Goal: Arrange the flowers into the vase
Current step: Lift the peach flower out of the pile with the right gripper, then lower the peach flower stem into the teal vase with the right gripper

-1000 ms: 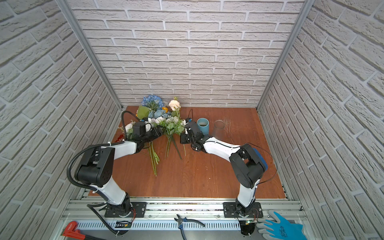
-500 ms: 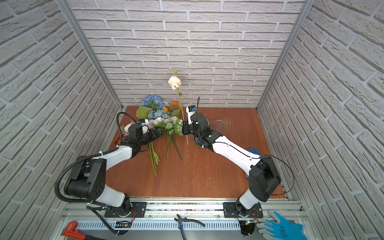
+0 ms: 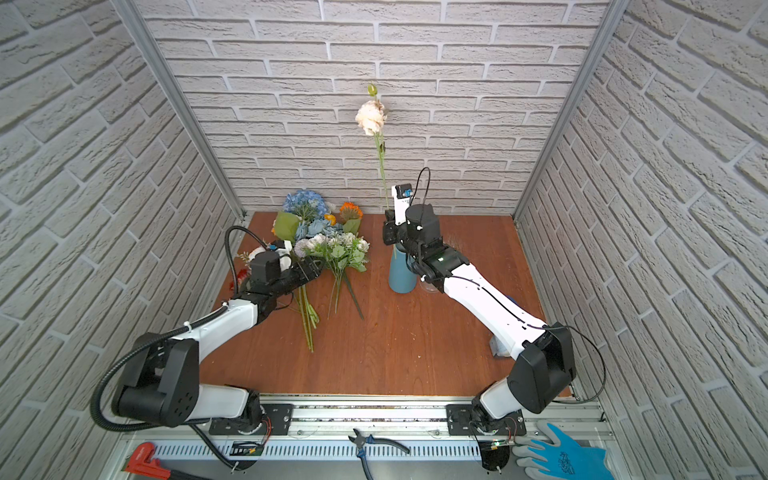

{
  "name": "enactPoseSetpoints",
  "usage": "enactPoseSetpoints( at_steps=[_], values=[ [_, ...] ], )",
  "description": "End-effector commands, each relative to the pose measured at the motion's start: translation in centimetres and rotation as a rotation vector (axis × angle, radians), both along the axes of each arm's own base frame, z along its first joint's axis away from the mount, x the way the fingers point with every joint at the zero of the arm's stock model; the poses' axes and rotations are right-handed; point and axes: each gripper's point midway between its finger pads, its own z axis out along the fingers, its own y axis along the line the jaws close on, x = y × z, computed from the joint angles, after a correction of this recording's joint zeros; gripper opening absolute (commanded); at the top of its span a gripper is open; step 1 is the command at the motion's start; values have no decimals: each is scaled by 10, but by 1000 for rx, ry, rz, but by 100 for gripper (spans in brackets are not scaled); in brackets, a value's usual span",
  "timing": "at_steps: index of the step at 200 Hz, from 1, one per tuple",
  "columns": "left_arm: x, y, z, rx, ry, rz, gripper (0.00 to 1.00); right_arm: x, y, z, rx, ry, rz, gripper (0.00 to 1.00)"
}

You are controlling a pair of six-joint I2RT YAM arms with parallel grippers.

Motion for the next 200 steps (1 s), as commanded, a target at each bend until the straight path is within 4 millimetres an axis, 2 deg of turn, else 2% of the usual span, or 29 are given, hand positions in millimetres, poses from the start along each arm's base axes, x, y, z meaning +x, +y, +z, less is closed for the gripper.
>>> enactPoseSetpoints(
  at_steps=[1,20,33,75,97,127,148,200],
  values=[
    [-2,-1,5,13,-36,-2,98,7,-7,60,-16,-224,-33,6],
    [-3,-3,5,12,-40,-7,98,12,-12,70,-20,-341,-60,6],
    [-4,-6,6,13,-46,-17,98,15,-13,69,-17,-412,-69,6],
    [-3,-13,7,16,-51,-32,98,21,-6,54,-29,-566,-44,6],
    [-3,-14,6,18,-49,-34,98,28,-11,41,-41,-564,-66,6],
    [-4,-15,5,22,-46,-36,98,28,-18,29,-46,-563,-96,6],
    [-5,-15,4,26,-44,-38,98,23,-24,19,-43,-542,-107,6],
    [-2,-22,8,20,-53,-53,98,3,-39,-26,8,-511,-132,6]
  ],
)
